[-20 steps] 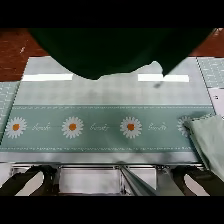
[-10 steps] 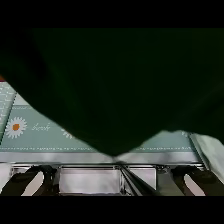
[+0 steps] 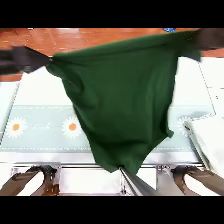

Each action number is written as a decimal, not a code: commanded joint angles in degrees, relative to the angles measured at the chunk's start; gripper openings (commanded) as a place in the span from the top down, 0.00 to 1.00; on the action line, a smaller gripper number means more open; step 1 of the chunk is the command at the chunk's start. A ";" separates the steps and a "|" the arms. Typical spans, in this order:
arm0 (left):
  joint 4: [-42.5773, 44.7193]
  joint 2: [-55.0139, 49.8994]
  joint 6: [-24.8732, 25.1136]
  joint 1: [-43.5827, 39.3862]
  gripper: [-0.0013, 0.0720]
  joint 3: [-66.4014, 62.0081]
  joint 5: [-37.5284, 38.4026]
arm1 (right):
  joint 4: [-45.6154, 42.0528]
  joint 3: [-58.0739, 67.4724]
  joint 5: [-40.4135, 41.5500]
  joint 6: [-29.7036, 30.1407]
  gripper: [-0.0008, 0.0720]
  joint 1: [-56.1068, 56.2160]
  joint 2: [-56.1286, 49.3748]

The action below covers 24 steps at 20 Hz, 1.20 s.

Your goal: Fold the shirts.

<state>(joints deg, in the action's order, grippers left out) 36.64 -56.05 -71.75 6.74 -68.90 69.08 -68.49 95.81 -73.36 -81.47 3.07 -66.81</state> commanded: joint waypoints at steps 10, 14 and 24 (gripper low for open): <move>-2.08 -34.60 3.15 0.85 0.60 3.58 -14.27 | 25.59 -1.55 20.41 -0.39 0.42 -4.52 -32.13; 5.25 -34.51 1.25 9.84 0.29 -8.83 0.35 | 24.24 1.20 0.11 4.04 0.42 -16.81 -26.47; 9.09 -38.01 -0.96 6.71 0.29 0.52 2.43 | 8.00 -57.13 0.46 2.27 0.43 -28.09 12.85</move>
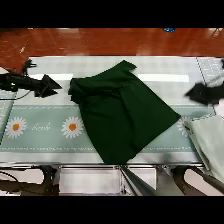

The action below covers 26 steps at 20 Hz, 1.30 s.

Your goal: Fold the shirts.

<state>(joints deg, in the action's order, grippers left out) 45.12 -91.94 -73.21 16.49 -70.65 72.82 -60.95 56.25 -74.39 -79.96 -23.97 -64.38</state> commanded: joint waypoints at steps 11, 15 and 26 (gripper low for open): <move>-0.07 -9.27 -2.49 -9.55 0.38 1.53 -6.86 | 8.28 -33.99 -4.07 0.26 0.43 -0.31 21.22; -0.09 -9.42 -0.37 -10.51 0.96 -0.42 -6.64 | 7.34 -37.27 -2.23 -4.83 0.43 8.92 21.20; -0.09 -9.35 -0.37 -10.56 0.96 -3.30 -5.68 | 7.08 -37.88 5.46 -18.40 0.43 33.35 20.02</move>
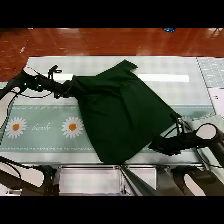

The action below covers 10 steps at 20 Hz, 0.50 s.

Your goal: Fold the shirts.

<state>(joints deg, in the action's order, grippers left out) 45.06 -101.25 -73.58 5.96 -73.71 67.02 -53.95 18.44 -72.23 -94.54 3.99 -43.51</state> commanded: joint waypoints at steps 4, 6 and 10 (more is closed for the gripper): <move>-0.02 -0.04 0.00 -0.02 0.96 -0.24 0.94 | 5.81 -0.07 8.39 -1.57 0.43 9.40 -8.61; -0.02 -0.04 0.00 -0.02 0.96 -0.24 1.20 | 10.38 -0.04 13.22 1.29 0.43 11.23 -12.66; -0.02 -0.04 0.02 -0.02 0.96 -0.24 1.16 | 23.50 0.09 21.73 8.76 0.43 12.66 -20.17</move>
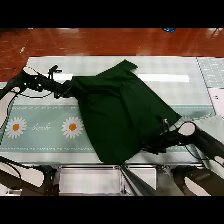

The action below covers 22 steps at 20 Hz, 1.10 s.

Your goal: Fold the shirts.

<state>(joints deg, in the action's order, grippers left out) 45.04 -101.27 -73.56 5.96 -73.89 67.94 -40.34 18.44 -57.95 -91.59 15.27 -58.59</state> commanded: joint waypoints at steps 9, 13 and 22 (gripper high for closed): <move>0.00 -0.02 0.00 -0.04 0.96 -0.07 0.22 | 20.52 11.82 12.33 20.09 0.96 1.36 -15.54; -1.40 1.22 -0.02 0.94 0.96 -4.70 2.54 | 15.41 25.09 4.46 21.79 0.96 -2.60 -14.29; -19.39 15.89 -0.98 6.03 0.96 -37.38 2.45 | 0.26 85.96 -17.49 13.73 0.96 -21.18 -13.07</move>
<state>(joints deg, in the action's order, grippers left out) 29.89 -90.21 -73.78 10.52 -101.12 70.70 -35.90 86.26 -66.26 -75.42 -1.50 -71.70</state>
